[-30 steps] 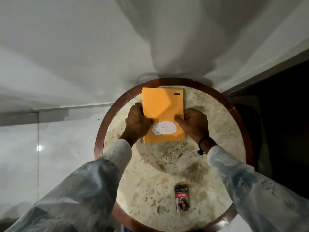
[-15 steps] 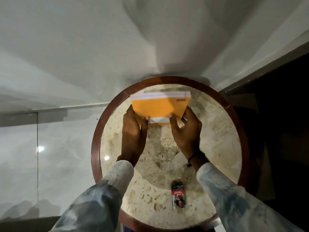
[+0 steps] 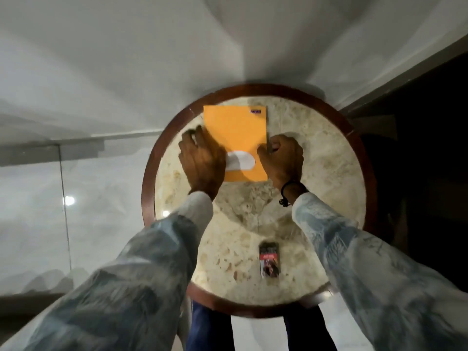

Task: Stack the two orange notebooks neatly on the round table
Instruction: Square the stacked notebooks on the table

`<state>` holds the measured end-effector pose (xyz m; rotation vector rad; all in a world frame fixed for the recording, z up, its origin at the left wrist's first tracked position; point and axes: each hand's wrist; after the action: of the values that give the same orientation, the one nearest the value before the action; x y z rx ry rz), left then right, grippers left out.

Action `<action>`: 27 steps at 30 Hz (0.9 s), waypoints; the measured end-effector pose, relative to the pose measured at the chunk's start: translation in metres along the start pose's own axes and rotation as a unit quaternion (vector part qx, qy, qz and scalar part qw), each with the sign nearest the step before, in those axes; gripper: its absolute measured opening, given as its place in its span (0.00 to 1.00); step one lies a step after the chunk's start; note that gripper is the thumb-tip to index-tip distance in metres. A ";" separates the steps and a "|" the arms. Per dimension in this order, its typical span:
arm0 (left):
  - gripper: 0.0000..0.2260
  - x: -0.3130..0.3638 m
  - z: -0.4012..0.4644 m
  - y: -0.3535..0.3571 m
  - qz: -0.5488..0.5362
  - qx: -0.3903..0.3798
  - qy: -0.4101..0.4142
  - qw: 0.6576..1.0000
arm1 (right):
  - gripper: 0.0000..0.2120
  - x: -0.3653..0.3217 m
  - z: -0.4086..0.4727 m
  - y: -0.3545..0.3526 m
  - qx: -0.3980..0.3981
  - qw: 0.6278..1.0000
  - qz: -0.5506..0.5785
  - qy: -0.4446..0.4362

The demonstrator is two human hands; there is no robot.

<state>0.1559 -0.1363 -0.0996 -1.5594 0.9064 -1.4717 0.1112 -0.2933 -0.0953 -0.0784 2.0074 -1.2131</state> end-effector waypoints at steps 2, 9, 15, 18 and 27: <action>0.31 0.009 -0.002 0.000 0.016 0.009 0.073 0.997 | 0.11 0.018 -0.026 -0.014 0.011 1.000 -0.011 0.000; 0.35 0.010 -0.005 0.037 0.103 -0.109 0.213 0.965 | 0.35 0.104 -0.163 -0.054 -0.138 0.980 -0.139 0.021; 0.36 0.006 -0.003 0.042 0.128 -0.113 0.216 0.961 | 0.35 0.113 -0.181 -0.048 -0.164 0.971 -0.171 0.024; 0.36 0.007 -0.002 0.042 0.122 -0.117 0.217 0.961 | 0.34 0.106 -0.145 -0.048 -0.130 0.973 -0.192 -0.016; 0.36 0.003 0.000 0.047 0.116 -0.123 0.212 0.962 | 0.39 0.075 -0.044 -0.064 0.023 0.969 -0.212 -0.122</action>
<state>0.1571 -0.1595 -0.1400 -1.2654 1.5189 -1.5934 0.0101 -0.3281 -0.0785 -0.6314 1.7942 -1.4315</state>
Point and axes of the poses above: each hand's wrist, its own z-axis towards the middle knuckle, its own y-axis out of the palm, x = y × z, and after that the axes turned 14 degrees about x, right-handed
